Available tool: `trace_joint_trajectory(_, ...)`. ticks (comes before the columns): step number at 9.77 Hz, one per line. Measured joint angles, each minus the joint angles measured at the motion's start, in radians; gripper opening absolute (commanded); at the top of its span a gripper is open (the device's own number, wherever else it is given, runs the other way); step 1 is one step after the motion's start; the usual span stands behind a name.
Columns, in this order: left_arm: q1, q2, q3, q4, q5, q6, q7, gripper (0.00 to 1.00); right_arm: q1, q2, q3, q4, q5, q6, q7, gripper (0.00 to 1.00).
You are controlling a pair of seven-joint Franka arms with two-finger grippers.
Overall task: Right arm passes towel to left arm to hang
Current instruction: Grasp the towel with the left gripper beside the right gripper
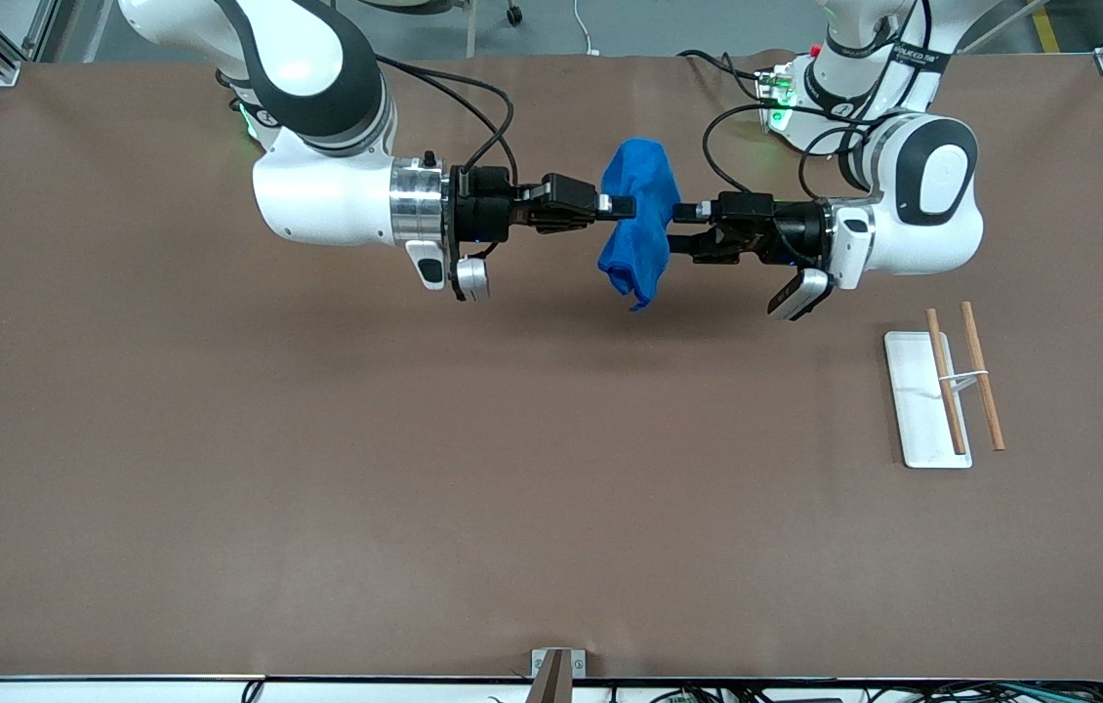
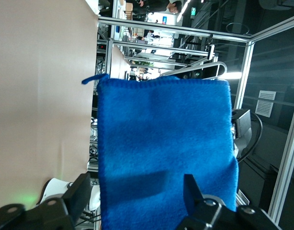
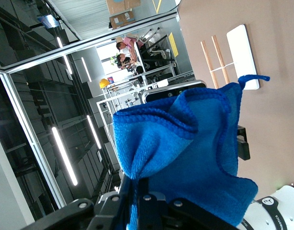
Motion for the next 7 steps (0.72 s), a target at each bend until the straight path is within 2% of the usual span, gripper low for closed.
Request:
trace_joint_trajectory(2, 0.0, 0.0, 0.0, 0.0, -0.004, 0.0, 0.02, 0.15, 0.0, 0.0, 0.0, 0.0, 0.0, 0.0, 0.001, 0.0)
trace_joint_trajectory(3, 0.0, 0.0, 0.0, 0.0, -0.004, 0.0, 0.022, 0.06, 0.0, 0.0, 0.0, 0.0, 0.0, 0.0, 0.001, 0.0)
trace_joint_trajectory(4, 0.0, 0.0, 0.0, 0.0, -0.011, 0.006, 0.023, 0.01, 0.0, 0.0, 0.0, 0.0, 0.0, 0.0, 0.001, 0.0)
trace_joint_trajectory(7, 0.0, 0.0, 0.001, 0.014, -0.022, 0.022, 0.025, 0.0, 0.0, 0.0, 0.0, 0.0, 0.0, 0.0, 0.001, 0.0)
